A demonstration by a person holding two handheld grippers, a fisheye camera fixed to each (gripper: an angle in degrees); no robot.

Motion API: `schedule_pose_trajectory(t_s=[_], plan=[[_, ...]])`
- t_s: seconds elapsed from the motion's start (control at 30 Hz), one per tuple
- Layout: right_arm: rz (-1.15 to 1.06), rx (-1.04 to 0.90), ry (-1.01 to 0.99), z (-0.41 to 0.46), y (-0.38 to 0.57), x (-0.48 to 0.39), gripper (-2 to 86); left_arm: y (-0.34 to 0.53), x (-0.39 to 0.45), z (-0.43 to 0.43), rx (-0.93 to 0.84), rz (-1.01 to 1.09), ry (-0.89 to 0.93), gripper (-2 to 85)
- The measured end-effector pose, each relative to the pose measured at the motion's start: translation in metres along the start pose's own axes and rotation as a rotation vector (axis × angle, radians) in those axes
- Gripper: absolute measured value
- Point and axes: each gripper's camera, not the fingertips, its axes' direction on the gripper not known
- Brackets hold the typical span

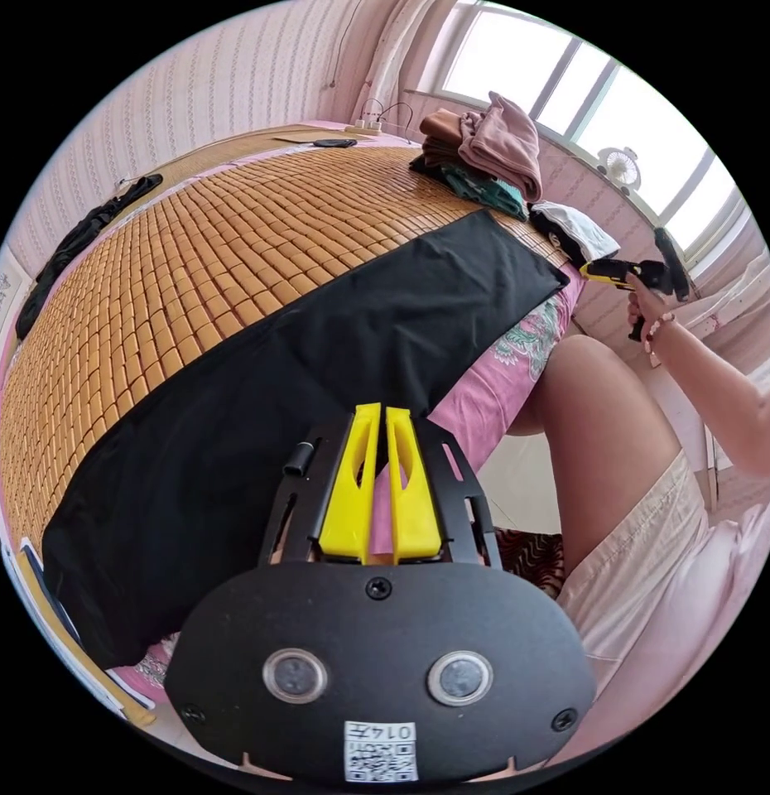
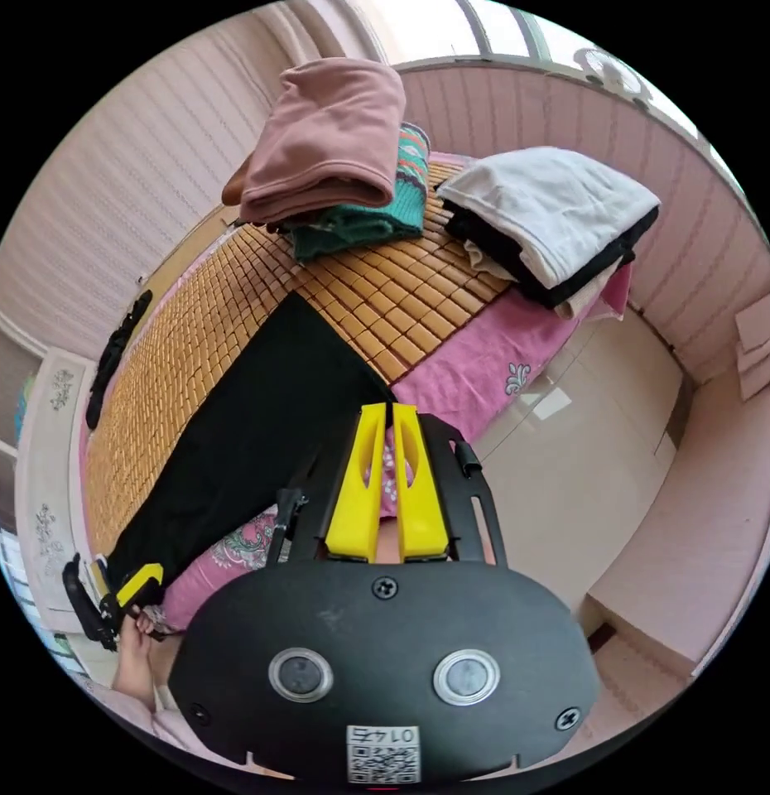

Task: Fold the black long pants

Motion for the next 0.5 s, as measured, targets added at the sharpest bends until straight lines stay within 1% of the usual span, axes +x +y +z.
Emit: schedule_pose_trajectory(t_s=[0.03, 0.07, 0.13, 0.17, 0.2, 0.23, 0.27, 0.33, 0.37, 0.4, 0.43, 0.47, 0.5], plan=[[-0.176, -0.031, -0.054, 0.003, -0.003, -0.048, 0.2, 0.002, 0.005, 0.006, -0.016, 0.020, -0.014, -0.6], [-0.266, -0.057, -0.104, 0.006, -0.004, -0.075, 0.1, 0.005, 0.011, 0.006, 0.023, 0.043, -0.028, -0.8], [-0.633, -0.195, -0.311, 0.020, 0.007, -0.189, -0.2, 0.008, 0.020, 0.008, 0.053, 0.080, -0.049, -0.9], [-0.728, -0.221, -0.336, 0.023, 0.014, -0.219, -0.2, 0.010, 0.027, 0.008, 0.066, 0.114, -0.076, -0.9], [-0.902, -0.260, -0.341, 0.029, 0.028, -0.273, -0.3, 0.010, 0.032, 0.009, 0.072, 0.133, -0.094, -0.9], [-1.056, -0.300, -0.295, 0.038, 0.043, -0.322, -0.3, 0.011, 0.042, 0.010, 0.078, 0.175, -0.142, -1.0], [-1.119, -0.319, -0.264, 0.044, 0.049, -0.342, -0.4, 0.012, 0.053, 0.012, 0.084, 0.219, -0.193, -1.0], [-1.272, -0.352, -0.209, 0.062, 0.066, -0.404, -0.4, 0.014, 0.065, 0.014, 0.097, 0.252, -0.241, -1.0], [-1.292, -0.359, -0.211, 0.066, 0.068, -0.415, -0.4, 0.015, 0.069, 0.015, 0.110, 0.249, -0.247, -1.0], [-1.320, -0.388, -0.192, 0.075, 0.070, -0.433, -0.5, 0.015, 0.070, 0.016, 0.118, 0.242, -0.244, -1.0], [-1.342, -0.458, -0.143, 0.090, 0.074, -0.448, -0.5, 0.015, 0.071, 0.016, 0.131, 0.222, -0.230, -1.0], [-1.351, -0.453, -0.147, 0.089, 0.074, -0.453, -0.5, 0.015, 0.071, 0.017, 0.144, 0.201, -0.211, -1.0], [-1.398, -0.497, -0.110, 0.091, 0.076, -0.463, -0.6, 0.015, 0.071, 0.017, 0.147, 0.195, -0.204, -1.0]])
